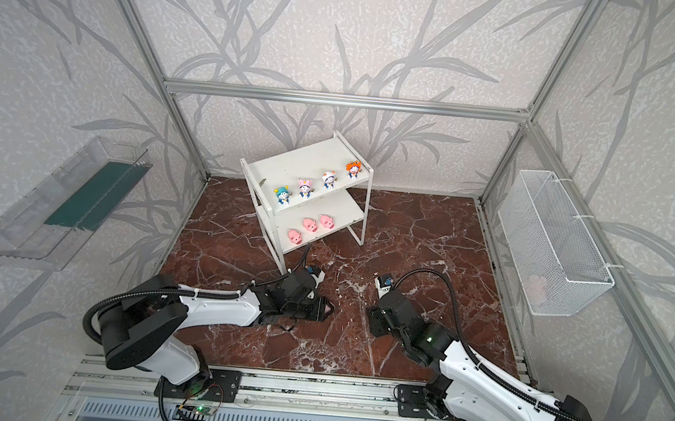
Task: Place and organize the plastic toys onto the shelf
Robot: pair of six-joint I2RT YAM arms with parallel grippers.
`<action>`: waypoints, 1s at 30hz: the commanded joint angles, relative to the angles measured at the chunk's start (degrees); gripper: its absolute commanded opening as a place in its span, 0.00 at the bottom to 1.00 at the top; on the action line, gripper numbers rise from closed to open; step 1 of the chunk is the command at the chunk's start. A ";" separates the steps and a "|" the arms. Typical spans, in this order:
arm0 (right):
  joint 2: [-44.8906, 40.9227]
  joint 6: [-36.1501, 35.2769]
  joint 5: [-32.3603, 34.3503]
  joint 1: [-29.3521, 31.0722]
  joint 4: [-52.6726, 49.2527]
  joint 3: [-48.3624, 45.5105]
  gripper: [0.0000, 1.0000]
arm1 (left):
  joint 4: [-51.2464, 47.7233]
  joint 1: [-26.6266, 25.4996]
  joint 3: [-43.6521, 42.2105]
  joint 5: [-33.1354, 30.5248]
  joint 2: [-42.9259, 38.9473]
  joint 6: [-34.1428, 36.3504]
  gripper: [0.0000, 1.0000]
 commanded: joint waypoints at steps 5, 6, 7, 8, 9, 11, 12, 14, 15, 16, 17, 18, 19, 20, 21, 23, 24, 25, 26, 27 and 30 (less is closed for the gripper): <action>-1.38 0.07 0.45 -0.17 -1.01 -0.51 0.58 | -0.34 0.05 -0.64 -1.92 -0.13 0.41 0.24; -1.30 0.11 0.34 -0.14 -1.00 -0.52 0.58 | -0.89 -0.08 -0.55 -2.46 -0.42 0.58 0.22; -1.29 0.01 0.29 -0.14 -0.98 -0.51 0.58 | -1.47 -0.18 -0.46 -2.87 -0.85 0.83 0.20; -1.36 0.05 0.29 -0.14 -1.00 -0.60 0.58 | -2.38 -0.42 -0.38 -3.83 -1.48 1.27 0.18; -1.36 -0.01 0.25 -0.14 -0.94 -0.67 0.58 | -3.85 -0.90 -0.08 -5.08 -2.28 1.91 0.17; -1.55 -0.02 0.20 -0.14 -0.91 -0.77 0.58 | -7.47 -2.31 0.69 -8.86 -3.97 3.61 0.15; -1.64 0.02 0.20 -0.14 -0.89 -0.85 0.58 | -9.64 -3.35 1.29 -11.35 -4.76 4.73 0.14; -1.90 0.03 0.29 -0.14 -0.97 -0.96 0.58 | -14.02 -5.75 2.69 -16.72 -5.63 6.93 0.13; -2.07 -0.02 0.34 -0.14 -1.07 -0.96 0.57 | -15.90 -7.03 3.33 -19.42 -5.81 7.81 0.13; -2.25 -0.01 0.51 -0.14 -1.30 -0.95 0.57 | -17.25 -8.21 3.78 -21.78 -5.76 8.28 0.13; -2.48 0.07 0.70 -0.14 -1.61 -0.96 0.57 | -18.97 -9.75 4.36 -24.95 -5.53 8.65 0.13; -2.89 0.20 1.18 -0.14 -2.14 -0.91 0.57 | -20.46 -11.47 4.91 -28.26 -5.06 9.01 0.13; -3.24 0.41 1.78 -0.14 -2.67 -0.87 0.57 | -21.59 -13.03 5.38 -30.94 -4.48 9.22 0.13; -3.73 0.64 2.41 -0.14 -3.29 -0.89 0.56 | -22.79 -14.85 6.02 -34.20 -3.52 9.23 0.13; -4.37 0.79 3.01 -0.14 -3.83 -0.96 0.56 | -23.33 -16.67 6.50 -37.30 -2.45 9.24 0.12; -5.70 0.96 3.91 -0.14 -4.57 -1.04 0.56 | -23.48 -20.10 7.03 -42.93 -0.62 8.78 0.12; -6.36 1.14 4.32 -0.17 -5.04 -1.04 0.56 | -23.03 -21.91 7.06 -45.96 0.43 8.40 0.12; -6.83 1.23 4.63 -0.22 -5.34 -1.05 0.56 | -22.40 -23.11 7.02 -47.87 1.39 8.01 0.12; -7.24 1.19 4.98 -0.23 -5.78 -0.96 0.56 | -22.15 -24.38 7.33 -49.41 2.56 7.40 0.12; -7.56 1.29 5.30 -0.22 -6.23 -0.82 0.56 | -22.02 -25.71 7.88 -51.00 3.82 6.93 0.12; -8.18 1.85 6.53 -0.22 -7.86 -0.61 0.56 | -24.24 -29.82 11.44 -54.76 7.17 6.72 0.12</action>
